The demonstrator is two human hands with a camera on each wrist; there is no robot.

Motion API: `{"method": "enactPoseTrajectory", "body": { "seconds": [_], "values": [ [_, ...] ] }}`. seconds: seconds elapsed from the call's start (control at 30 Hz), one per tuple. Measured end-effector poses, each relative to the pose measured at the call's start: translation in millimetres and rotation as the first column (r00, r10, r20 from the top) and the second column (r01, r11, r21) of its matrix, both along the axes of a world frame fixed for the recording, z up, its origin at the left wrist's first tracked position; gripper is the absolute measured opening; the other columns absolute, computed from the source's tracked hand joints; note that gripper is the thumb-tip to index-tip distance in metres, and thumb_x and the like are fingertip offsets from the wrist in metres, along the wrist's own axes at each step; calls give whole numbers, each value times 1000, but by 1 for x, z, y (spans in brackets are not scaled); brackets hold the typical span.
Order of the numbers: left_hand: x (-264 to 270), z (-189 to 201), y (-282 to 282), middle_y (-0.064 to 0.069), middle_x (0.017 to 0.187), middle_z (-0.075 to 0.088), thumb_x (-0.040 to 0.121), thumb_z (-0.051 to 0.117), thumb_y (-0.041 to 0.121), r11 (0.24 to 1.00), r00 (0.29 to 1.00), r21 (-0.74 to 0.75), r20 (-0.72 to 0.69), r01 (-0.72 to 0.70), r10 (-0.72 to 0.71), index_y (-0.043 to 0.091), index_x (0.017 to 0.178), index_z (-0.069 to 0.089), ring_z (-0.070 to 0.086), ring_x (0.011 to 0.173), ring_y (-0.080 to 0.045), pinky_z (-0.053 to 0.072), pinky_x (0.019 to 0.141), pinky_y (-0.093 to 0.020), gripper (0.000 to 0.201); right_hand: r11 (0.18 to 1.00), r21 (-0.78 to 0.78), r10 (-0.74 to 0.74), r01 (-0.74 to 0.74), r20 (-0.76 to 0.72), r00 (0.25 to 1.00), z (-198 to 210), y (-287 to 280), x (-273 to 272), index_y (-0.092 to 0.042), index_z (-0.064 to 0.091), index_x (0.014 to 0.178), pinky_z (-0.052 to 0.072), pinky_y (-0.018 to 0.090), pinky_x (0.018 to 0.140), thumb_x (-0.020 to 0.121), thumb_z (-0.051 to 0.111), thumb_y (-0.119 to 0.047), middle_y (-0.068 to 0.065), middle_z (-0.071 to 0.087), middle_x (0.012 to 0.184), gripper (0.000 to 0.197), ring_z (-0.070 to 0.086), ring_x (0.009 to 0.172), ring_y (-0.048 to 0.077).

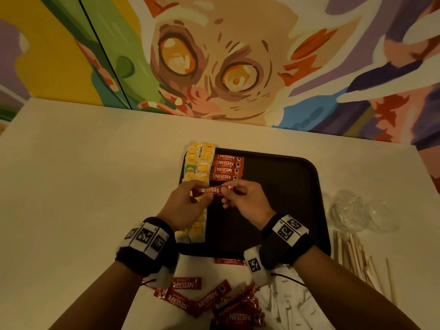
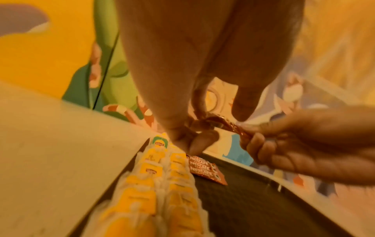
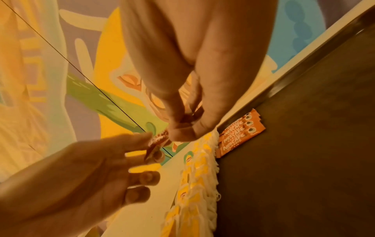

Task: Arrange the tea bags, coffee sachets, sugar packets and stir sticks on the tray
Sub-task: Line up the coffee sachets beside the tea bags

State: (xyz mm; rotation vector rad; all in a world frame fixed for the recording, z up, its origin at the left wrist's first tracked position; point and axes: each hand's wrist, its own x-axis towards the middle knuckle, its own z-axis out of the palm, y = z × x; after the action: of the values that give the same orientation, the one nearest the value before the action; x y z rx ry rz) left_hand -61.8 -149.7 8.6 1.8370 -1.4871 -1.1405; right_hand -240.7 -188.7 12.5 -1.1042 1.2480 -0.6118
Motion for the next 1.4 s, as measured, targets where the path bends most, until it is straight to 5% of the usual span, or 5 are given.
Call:
{"method": "enactPoseTrajectory", "body": {
  "seconds": [0.23,0.6,0.83,1.2,1.4],
  "values": [
    [-1,8,2,-6,79,69,89,66,15,995,975,9,-202,-96,96,12,97,71,65,57,-7,51,56,-14,10,999,-32,-6,3,-85,996,-2,2,-6,-11,71,98,58,27,70,92,63,-5,8,70,86,12,67,70,12],
    [0,2,0,-18,81,73,85,68,3,932,804,127,-477,-338,356,-4,98,71,73,76,-28,59,68,-23,14,987,43,-156,157,-21,987,-10,1,-4,-16,69,93,60,32,76,91,63,-1,6,70,91,16,68,72,13],
    [0,-13,-6,-8,84,74,87,70,12,911,848,154,-332,-383,412,9,97,74,73,73,-21,60,73,-36,11,944,129,-283,305,-162,945,-24,-21,-11,-11,67,108,60,31,78,91,66,-8,6,68,99,17,68,83,14],
    [9,-16,-2,-4,90,72,89,66,14,919,885,140,-247,-370,394,12,94,72,70,67,-17,53,57,-25,8,914,187,-224,361,-509,831,-41,-55,-7,-7,68,109,59,26,68,89,69,-13,3,62,78,21,61,65,10],
    [13,-13,0,-2,91,71,90,66,16,931,902,121,-229,-346,365,14,97,72,70,67,-19,54,57,-26,9,953,154,-118,261,-606,787,-43,-56,1,-10,67,112,58,26,62,88,72,-23,12,70,106,27,62,61,13]
  ]
}}
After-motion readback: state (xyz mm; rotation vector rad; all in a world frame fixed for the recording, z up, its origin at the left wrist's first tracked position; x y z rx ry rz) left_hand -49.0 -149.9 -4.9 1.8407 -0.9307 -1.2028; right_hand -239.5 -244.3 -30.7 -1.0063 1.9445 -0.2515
